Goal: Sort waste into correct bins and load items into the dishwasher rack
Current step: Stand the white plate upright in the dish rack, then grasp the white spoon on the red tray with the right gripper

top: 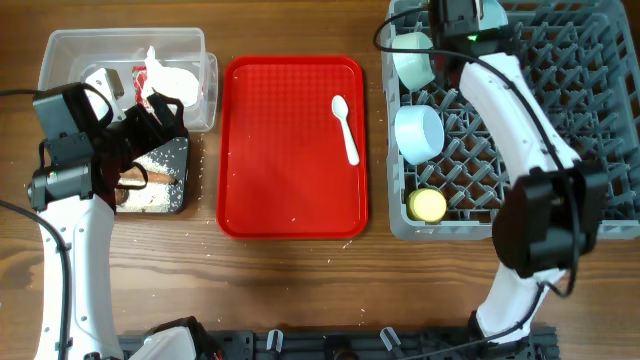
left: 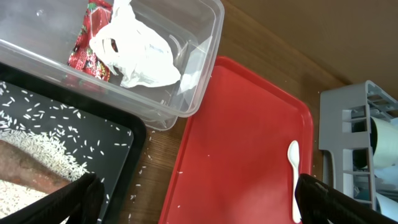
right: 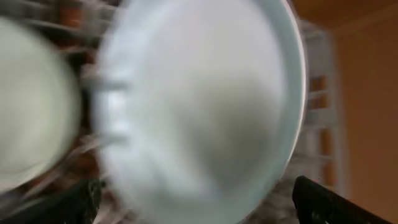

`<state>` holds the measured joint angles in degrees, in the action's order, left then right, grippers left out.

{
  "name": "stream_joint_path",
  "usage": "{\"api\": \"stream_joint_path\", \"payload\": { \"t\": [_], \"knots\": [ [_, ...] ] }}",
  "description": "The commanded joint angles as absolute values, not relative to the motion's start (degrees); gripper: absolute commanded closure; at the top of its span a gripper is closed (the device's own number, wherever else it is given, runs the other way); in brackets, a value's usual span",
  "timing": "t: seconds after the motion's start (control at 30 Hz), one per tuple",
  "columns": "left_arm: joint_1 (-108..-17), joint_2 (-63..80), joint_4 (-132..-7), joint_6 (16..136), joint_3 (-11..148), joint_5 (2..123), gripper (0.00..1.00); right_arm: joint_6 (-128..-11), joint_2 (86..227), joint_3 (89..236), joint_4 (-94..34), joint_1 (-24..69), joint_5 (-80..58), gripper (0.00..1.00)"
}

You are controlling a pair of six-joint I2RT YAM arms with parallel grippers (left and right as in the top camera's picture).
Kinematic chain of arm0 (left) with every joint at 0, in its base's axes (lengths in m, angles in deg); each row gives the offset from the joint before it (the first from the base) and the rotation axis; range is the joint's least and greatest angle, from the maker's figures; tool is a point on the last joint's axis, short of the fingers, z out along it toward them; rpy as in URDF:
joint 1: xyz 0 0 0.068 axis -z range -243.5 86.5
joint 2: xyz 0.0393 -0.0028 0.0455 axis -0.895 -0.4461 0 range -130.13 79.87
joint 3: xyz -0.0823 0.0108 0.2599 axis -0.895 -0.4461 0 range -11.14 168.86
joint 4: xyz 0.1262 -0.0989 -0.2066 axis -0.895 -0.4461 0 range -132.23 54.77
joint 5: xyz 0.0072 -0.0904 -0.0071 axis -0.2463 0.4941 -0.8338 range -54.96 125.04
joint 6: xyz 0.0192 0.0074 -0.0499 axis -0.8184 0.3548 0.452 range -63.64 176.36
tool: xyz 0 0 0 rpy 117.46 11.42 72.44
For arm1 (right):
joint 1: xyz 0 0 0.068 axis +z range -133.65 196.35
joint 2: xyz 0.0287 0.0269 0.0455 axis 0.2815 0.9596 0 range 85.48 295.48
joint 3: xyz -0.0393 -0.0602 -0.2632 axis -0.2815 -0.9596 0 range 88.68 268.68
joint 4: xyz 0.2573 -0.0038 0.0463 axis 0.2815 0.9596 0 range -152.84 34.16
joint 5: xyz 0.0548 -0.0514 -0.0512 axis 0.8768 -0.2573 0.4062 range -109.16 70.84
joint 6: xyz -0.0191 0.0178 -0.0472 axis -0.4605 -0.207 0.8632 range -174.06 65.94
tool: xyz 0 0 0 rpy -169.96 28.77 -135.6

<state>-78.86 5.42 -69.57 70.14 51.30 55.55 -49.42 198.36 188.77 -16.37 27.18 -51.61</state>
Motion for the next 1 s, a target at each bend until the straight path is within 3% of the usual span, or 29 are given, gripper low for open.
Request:
{"api": "stream_joint_path", "payload": {
  "t": [0.0, 0.07, 0.1, 0.13, 0.37, 0.5, 0.97],
  "knots": [
    [-78.73, 5.70, -69.38, 68.96, 51.89, 56.25, 0.00, -55.93, 190.30, 189.14, -13.98, 27.42, -14.67, 0.00],
    [-78.73, 5.70, -69.38, 68.96, 51.89, 56.23, 0.00, -56.02, 189.88, 189.12, -14.03, 27.47, -0.38, 0.02],
    [-78.73, 5.70, -69.38, 68.96, 51.89, 56.23, 0.00, -57.13, 190.17, 189.10, -14.49, 27.88, 4.69, 0.10],
    [-78.73, 5.70, -69.38, 68.96, 51.89, 56.23, 0.00, -59.69, 190.69, 189.05, -14.86, 28.93, 4.61, 0.11],
    [-78.73, 5.70, -69.38, 68.96, 51.89, 56.23, 0.00, -63.52, 198.32, 189.05, -15.38, 42.24, -16.99, 0.28],
    [-78.73, 5.70, -69.38, 68.96, 51.89, 56.23, 0.00, -63.65, 205.47, 189.05, -15.40, 44.78, -20.86, 0.47],
    [-78.73, 5.70, -69.38, 68.96, 51.89, 56.23, 0.00, -63.03, 218.25, 188.55, -20.23, 44.78, -26.30, 0.54]
  ]
}}
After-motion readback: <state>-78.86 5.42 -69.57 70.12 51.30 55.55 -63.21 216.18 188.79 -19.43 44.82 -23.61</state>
